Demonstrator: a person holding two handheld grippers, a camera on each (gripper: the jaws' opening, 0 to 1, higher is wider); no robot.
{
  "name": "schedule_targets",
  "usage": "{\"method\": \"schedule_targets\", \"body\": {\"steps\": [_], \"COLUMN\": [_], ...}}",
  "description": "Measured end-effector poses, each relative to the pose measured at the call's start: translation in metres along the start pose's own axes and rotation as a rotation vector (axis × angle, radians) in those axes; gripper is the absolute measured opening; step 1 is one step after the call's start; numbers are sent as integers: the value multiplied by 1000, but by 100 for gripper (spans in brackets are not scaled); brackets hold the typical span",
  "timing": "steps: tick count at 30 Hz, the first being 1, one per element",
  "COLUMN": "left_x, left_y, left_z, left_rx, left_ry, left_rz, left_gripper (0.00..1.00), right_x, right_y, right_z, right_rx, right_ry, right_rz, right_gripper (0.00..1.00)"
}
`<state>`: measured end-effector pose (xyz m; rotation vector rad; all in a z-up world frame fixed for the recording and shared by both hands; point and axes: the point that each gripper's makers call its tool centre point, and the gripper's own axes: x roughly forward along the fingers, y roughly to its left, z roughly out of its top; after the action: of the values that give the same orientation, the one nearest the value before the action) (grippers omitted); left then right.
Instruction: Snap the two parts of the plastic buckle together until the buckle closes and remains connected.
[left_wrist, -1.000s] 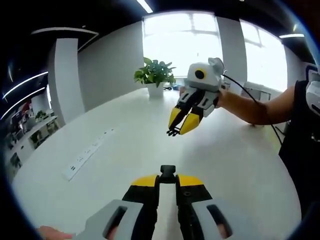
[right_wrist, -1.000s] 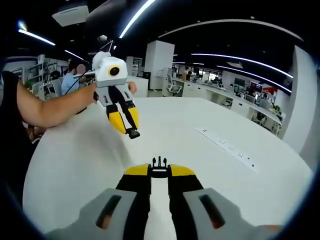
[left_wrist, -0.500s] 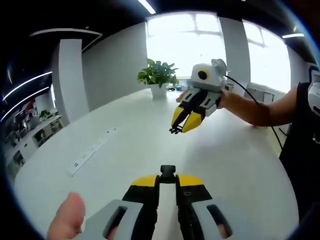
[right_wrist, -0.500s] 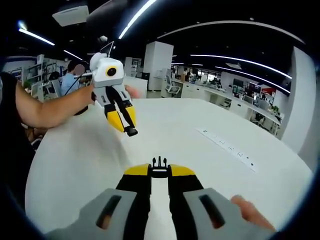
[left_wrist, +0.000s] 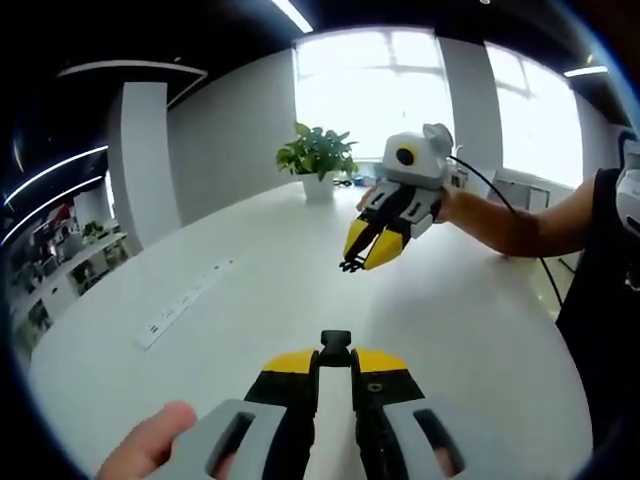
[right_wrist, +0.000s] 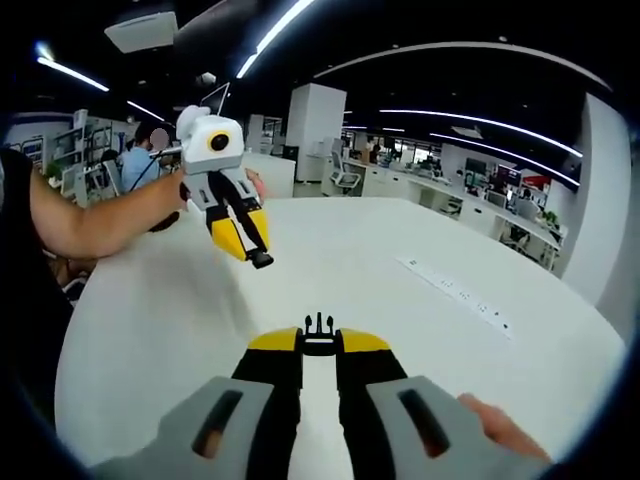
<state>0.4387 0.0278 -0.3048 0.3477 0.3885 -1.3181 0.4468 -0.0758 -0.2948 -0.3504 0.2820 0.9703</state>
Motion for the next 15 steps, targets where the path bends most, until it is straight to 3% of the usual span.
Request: {"method": "schedule_targets", "body": {"steps": [15], "left_x": [5], "left_y": [-6], "left_z": [-9], "left_rx": [11], "left_ry": [2], "left_rz": [10], "left_gripper": [10], "right_x": [0], "right_y": [7], "right_z": [-7], "right_rx": [32], "right_ry": [5], "right_rz": [6], "right_gripper": [12]}}
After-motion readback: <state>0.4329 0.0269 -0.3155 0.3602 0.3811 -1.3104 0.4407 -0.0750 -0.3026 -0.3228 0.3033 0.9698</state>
